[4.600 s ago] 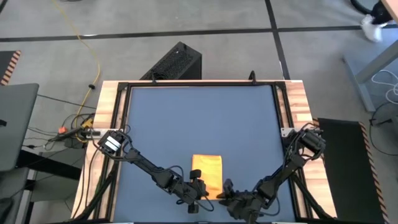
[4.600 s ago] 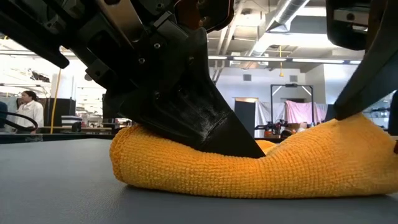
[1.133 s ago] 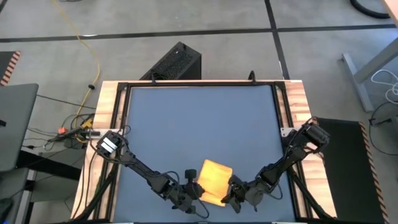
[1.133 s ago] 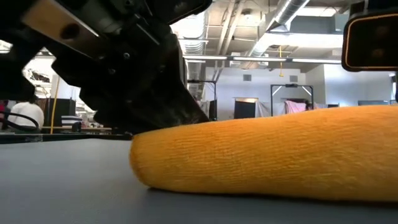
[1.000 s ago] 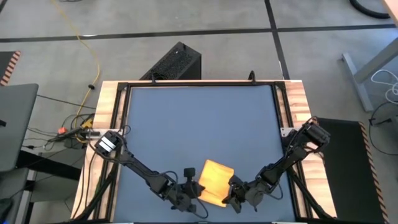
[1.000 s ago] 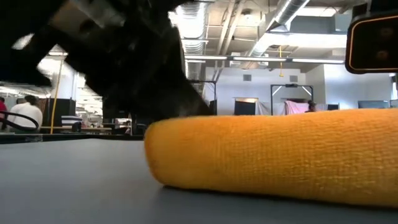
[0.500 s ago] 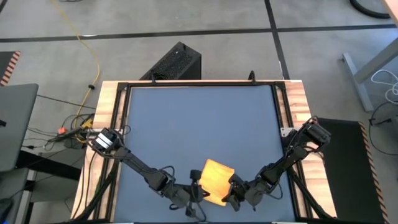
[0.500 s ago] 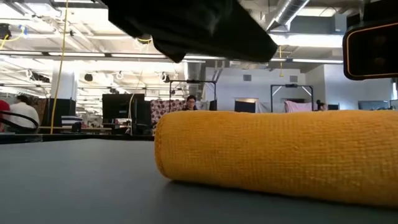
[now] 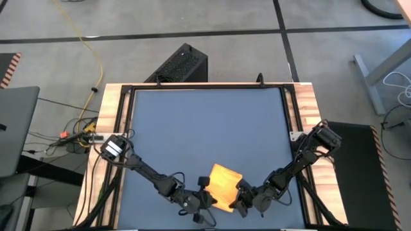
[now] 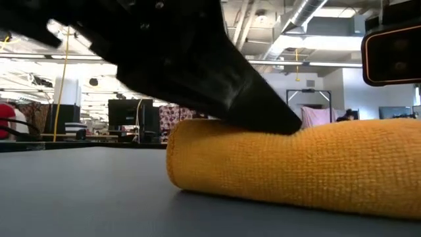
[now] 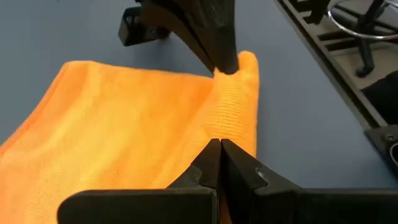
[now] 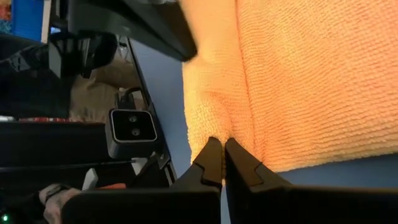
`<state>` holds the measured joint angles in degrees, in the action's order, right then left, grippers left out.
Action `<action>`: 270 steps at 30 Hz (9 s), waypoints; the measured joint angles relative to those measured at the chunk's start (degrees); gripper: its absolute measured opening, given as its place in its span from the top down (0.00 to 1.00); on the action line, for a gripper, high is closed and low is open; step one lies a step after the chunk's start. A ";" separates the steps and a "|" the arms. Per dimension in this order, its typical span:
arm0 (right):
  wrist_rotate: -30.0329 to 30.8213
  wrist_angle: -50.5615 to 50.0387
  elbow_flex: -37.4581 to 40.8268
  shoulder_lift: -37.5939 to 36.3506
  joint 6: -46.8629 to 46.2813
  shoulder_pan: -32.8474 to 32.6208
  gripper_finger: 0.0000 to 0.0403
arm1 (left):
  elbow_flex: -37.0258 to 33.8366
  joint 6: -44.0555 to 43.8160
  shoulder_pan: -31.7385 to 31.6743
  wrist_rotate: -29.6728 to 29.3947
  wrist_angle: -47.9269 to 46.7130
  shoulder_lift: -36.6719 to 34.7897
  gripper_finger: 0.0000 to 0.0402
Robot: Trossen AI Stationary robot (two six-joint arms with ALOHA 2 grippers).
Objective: Roll towel into tight, uniform cylinder
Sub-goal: Roll the orange microfiber towel
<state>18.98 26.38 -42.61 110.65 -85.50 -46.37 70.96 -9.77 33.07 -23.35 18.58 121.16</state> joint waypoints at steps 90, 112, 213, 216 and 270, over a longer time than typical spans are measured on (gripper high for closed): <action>21.20 -16.50 -7.89 -7.16 72.69 -10.50 0.59 | 0.07 -9.61 -5.39 10.68 -8.58 1.68 1.00; 26.16 -35.14 -15.28 -0.50 75.04 -7.40 0.60 | 0.04 -11.08 -5.45 12.00 -8.52 1.68 1.00; 13.97 -15.14 -5.16 -3.15 39.11 -3.87 0.94 | 0.02 32.08 -5.71 6.15 -23.35 -8.50 0.59; 13.97 -15.00 -5.16 -3.14 39.25 -3.86 0.94 | 0.16 35.66 -4.66 4.34 -20.85 -7.69 0.60; 18.89 -18.09 -5.20 -3.13 29.60 -5.73 0.93 | 0.11 -13.93 -8.23 34.50 -15.16 -4.04 1.00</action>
<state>37.87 8.29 -47.81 107.53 -55.90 -52.10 71.07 -23.70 24.84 11.15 3.42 117.12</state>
